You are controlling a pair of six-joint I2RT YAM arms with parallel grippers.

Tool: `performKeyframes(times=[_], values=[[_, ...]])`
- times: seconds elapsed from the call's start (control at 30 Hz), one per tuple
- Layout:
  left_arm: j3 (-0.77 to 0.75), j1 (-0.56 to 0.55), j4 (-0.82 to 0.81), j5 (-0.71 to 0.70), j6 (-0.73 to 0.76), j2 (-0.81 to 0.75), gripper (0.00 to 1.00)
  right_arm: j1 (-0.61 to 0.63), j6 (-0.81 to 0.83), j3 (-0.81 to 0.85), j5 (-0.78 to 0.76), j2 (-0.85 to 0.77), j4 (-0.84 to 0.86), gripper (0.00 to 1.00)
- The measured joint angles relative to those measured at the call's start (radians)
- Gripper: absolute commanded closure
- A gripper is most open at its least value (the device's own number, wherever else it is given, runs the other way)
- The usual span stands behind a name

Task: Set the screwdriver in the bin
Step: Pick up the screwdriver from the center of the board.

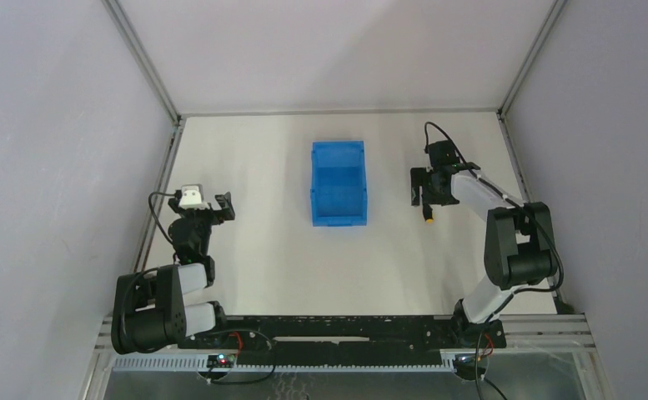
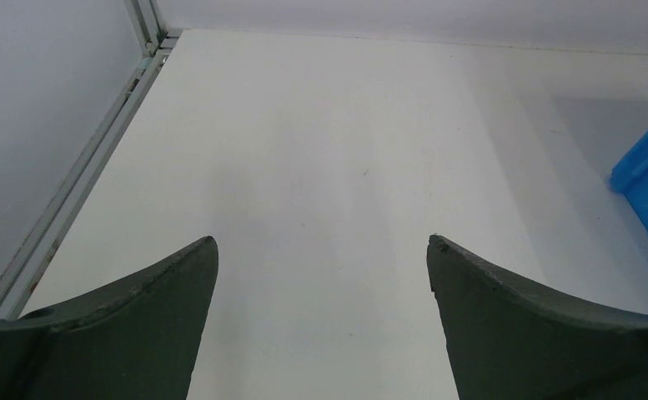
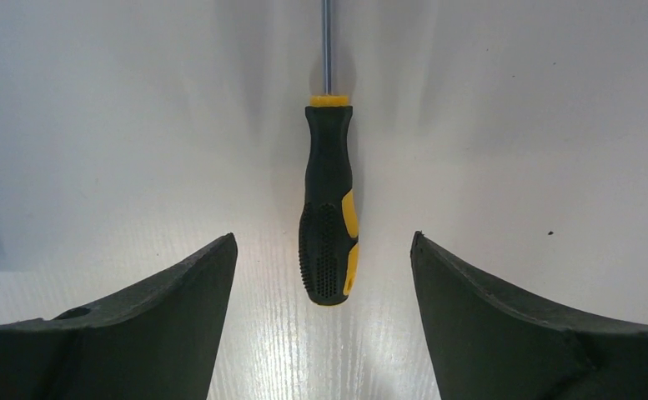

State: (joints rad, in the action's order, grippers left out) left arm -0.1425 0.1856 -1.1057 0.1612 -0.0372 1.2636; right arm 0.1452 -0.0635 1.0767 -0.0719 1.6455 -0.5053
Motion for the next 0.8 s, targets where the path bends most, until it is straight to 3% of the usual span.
performKeyframes(times=[0.3,0.53,0.8], values=[[0.000,0.000,0.000,0.000,0.000,0.000,0.00,-0.001,-0.010,0.000,0.000,0.071,0.000,0.35],[0.000,0.000,0.000,0.000,0.000,0.000,0.00,-0.002,-0.015,0.000,0.000,0.090,0.000,0.55],[0.000,0.000,0.000,0.000,0.000,0.000,0.00,-0.010,-0.021,0.006,0.002,0.102,-0.002,0.63]])
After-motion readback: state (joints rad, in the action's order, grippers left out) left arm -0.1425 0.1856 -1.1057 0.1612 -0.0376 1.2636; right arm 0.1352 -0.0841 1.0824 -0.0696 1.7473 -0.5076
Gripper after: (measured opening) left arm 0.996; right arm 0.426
